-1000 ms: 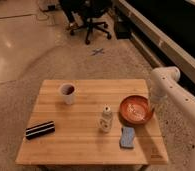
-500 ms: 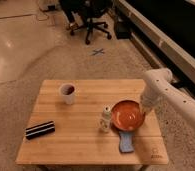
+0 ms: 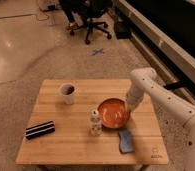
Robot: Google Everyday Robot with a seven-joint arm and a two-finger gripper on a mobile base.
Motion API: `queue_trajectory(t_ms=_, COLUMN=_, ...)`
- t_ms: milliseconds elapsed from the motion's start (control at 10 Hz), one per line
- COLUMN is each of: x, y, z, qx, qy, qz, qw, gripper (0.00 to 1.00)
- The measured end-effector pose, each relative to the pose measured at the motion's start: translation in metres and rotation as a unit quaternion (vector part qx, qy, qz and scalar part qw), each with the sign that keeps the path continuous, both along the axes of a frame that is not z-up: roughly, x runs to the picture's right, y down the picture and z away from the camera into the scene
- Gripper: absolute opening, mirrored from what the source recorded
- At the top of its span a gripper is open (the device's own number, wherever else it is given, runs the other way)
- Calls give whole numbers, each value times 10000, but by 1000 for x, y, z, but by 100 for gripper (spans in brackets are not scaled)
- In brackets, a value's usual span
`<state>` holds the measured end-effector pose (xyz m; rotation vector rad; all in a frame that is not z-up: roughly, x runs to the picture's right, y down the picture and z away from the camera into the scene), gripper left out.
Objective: Drag the ceramic bowl in a circle
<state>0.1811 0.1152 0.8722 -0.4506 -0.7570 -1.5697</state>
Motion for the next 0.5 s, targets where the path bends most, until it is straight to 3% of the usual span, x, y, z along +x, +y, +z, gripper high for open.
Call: queue_trajectory(t_ms=500, x=-55, y=-54, z=39, qx=503, qy=-356, qz=-34, qw=9981, gripper=0)
